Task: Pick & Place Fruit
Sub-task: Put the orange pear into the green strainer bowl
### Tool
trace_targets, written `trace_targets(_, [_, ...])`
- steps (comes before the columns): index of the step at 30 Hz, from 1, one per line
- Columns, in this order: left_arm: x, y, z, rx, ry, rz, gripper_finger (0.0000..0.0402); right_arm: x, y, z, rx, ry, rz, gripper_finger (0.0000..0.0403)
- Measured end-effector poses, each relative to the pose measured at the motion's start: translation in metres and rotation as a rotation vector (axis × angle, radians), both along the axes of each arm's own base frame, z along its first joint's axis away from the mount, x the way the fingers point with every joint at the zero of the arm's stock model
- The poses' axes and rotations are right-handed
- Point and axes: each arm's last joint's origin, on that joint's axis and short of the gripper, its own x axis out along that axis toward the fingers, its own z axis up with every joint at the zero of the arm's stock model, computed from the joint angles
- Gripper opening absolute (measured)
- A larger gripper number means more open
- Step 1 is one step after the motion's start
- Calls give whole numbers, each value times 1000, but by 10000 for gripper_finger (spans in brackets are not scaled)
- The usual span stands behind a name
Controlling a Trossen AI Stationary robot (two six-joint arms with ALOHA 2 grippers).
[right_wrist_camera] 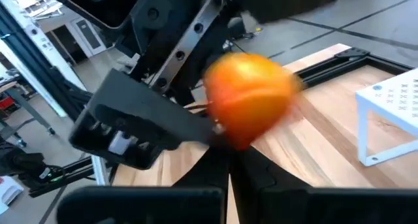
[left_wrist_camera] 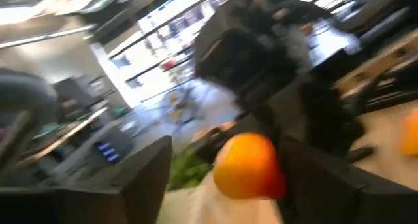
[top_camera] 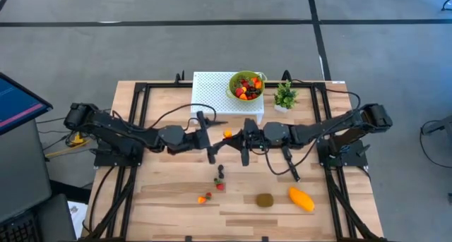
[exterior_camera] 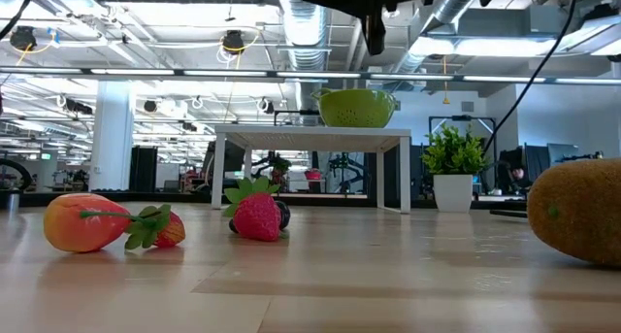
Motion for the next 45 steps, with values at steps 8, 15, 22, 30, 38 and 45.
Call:
trace_targets(8, [-15,5,14,73,14,223,330,-22,-13,24,-11,23,-20,0])
trace_targets(15, [-20,6,23,18,-39,203,333,-52,-49,50,-33,30,-134,0])
trace_targets(22, [-20,6,21,19,-31,204,333,-51,-43,44,-40,70,-106,0])
trace_targets(30, [-20,6,21,-5,-43,206,333,-34,-25,26,-98,111,-31,0])
trace_targets(38, [-20,6,21,-5,-43,207,333,-34,-17,25,-134,113,10,0])
trace_targets(45, [-20,7,15,-37,0,238,333,-41,-14,13,-142,266,21,0])
